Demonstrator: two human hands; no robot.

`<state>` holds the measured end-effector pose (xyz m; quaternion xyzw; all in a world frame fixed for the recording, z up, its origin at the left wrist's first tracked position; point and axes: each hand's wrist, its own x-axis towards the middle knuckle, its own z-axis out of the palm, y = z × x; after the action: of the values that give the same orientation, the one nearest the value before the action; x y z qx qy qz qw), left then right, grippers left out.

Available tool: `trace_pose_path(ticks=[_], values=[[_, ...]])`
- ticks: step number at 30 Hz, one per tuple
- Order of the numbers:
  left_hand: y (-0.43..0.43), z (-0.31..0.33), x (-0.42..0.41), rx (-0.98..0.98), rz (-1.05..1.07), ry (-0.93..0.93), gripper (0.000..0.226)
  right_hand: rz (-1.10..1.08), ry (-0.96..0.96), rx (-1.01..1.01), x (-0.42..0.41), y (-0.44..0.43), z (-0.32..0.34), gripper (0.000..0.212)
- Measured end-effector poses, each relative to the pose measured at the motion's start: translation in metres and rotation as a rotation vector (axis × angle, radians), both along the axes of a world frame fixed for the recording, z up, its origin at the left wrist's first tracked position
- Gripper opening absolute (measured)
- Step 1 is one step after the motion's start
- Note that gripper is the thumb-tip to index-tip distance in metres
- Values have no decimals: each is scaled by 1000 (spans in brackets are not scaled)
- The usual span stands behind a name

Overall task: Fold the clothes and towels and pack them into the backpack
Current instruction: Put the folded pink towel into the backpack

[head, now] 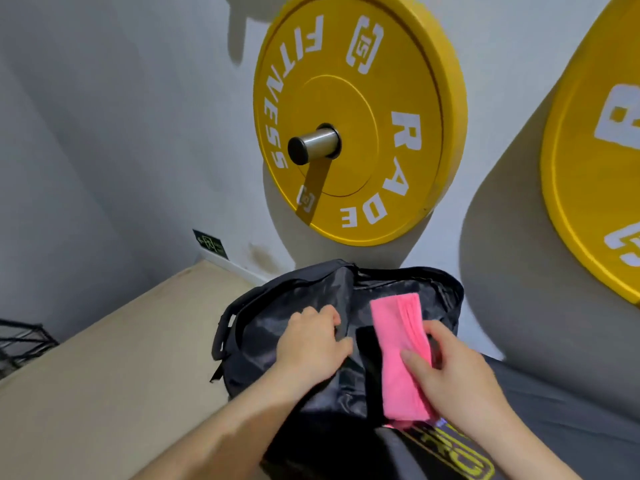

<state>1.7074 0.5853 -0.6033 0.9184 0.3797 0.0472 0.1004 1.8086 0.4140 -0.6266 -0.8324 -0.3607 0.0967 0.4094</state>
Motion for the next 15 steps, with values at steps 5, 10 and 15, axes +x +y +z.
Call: trace_pose_path(ticks=[5,10,15], values=[[26,-51,45,156,-46,341,74,15,-194,-172,51,72,-26,23],[53,-18,42,222,-54,222,43,10,-348,-481,68,104,-69,22],[75,44,4,314,58,-116,42,-2,-436,-618,75,101,-78,26]])
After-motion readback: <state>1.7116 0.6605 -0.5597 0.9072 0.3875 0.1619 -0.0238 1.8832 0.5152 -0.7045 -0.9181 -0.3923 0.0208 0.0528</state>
